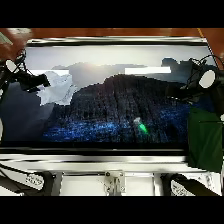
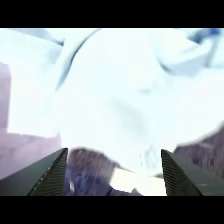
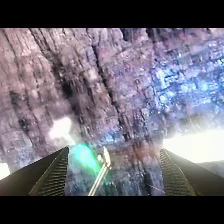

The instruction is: Fold the shirts.

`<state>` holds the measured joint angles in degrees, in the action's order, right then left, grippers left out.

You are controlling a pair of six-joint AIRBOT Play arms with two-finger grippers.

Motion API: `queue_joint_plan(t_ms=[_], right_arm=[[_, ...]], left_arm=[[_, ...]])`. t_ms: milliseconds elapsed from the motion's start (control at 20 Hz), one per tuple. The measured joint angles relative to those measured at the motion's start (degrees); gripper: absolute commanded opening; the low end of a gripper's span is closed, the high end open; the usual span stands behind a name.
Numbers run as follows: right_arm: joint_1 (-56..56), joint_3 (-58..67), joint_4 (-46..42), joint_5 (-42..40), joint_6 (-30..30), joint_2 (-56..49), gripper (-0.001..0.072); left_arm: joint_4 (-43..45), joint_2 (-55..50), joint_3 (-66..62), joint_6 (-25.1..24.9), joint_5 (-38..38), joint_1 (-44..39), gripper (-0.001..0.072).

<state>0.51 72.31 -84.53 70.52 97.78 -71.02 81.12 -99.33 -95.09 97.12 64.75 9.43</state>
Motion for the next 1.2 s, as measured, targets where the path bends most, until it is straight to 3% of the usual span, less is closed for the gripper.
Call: queue_joint_plan(t_ms=[200, 250, 300, 350, 600, 900, 1050, 1200], right_arm=[[0.00, -0.04, 0.00, 0.11, -0.42, -0.96, 0.0695], [0.00, -0.07, 0.00, 0.13, -0.48, -1.09, 0.0695], [0.00, -0.07, 0.00, 0.22, -0.50, -1.20, 0.0695], [0.00, -0.04, 0.00, 0.22, -0.52, -1.27, 0.0694], [0.00, -0.07, -0.44, -1.64, -2.75, -1.42, 0.0694], [0.00, 1.86, -2.43, 0.17, -8.26, 2.03, 0.0694], [0.00, 3.37, -2.69, 3.72, -9.62, 7.34, 0.0694], [0.00, 4.13, -2.71, 7.87, -10.29, 13.57, 0.0694]], left_arm=[[-3.82, -8.00, -2.78, -0.26, -1.16, 1.90, 0.0706], [-5.09, -9.25, -3.08, -0.31, -2.38, 2.10, 0.0532], [-6.40, -10.16, -3.30, -0.39, -3.54, 2.21, 0.0139], [-7.76, -10.71, -3.43, -0.44, -4.42, 2.27, 0.0039], [-15.08, -8.46, -3.85, -6.86, -4.76, 1.11, 0.0038], [-17.40, 8.39, -3.96, -16.79, 3.87, -8.35, 0.0038], [-17.94, 16.83, -3.65, -17.33, 9.31, -17.25, 0.0038], [-17.94, 21.38, -2.25, -14.40, 11.78, -28.59, 0.0038]])
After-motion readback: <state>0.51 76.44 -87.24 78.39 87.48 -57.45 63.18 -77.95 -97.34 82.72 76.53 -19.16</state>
